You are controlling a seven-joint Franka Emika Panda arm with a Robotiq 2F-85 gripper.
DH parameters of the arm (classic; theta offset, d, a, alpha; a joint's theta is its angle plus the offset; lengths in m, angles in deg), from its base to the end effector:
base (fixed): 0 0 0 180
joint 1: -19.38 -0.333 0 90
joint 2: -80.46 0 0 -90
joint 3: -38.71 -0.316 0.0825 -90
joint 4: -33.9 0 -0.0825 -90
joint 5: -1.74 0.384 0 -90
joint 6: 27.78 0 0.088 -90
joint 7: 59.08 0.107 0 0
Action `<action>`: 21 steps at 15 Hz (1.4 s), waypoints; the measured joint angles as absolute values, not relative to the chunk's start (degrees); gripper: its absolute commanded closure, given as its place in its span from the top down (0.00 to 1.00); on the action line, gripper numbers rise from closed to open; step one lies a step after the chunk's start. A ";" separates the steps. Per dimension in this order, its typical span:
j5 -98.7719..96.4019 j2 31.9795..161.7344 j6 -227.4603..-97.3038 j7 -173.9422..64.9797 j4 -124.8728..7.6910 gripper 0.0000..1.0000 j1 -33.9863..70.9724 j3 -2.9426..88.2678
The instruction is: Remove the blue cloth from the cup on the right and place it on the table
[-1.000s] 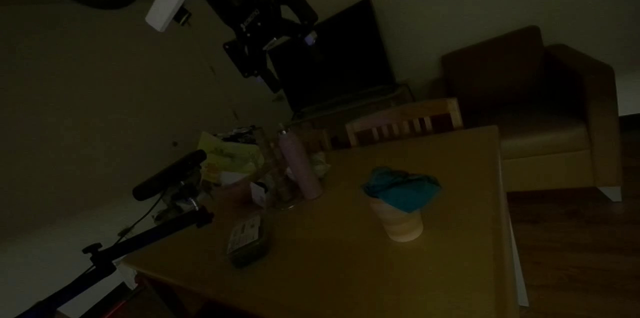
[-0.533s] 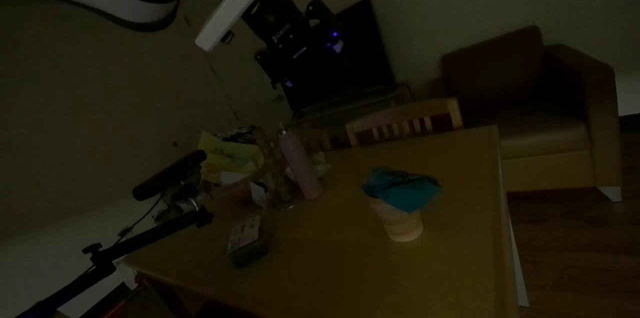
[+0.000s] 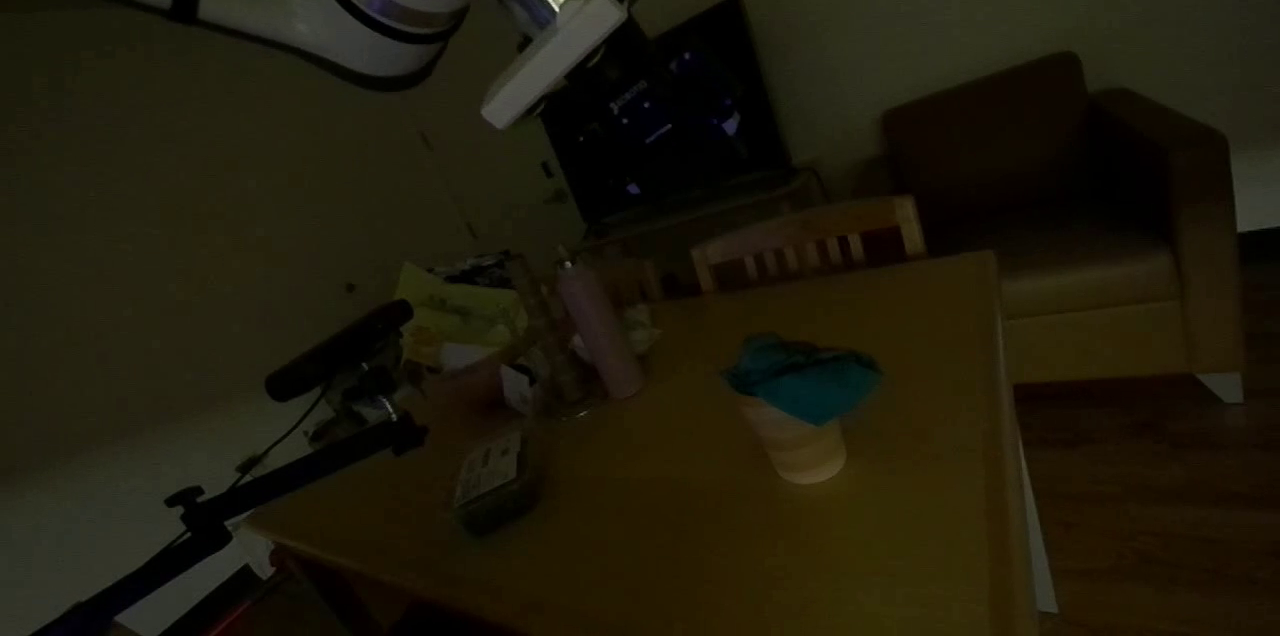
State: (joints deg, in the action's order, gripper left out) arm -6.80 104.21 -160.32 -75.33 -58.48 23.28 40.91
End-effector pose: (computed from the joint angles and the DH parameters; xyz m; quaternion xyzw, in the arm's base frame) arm 0.6947 -0.0735 0.4166 0.9786 0.1318 0.1262 0.0951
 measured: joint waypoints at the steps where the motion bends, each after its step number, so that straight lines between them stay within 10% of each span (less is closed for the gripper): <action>1: -6.94 105.66 -159.84 -75.26 -56.92 1.00 23.26 40.91; 21: -11.46 121.65 -143.09 -75.88 -40.33 1.00 21.69 39.82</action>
State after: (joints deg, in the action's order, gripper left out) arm -11.46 121.65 -143.09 -75.88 -40.33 21.69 39.82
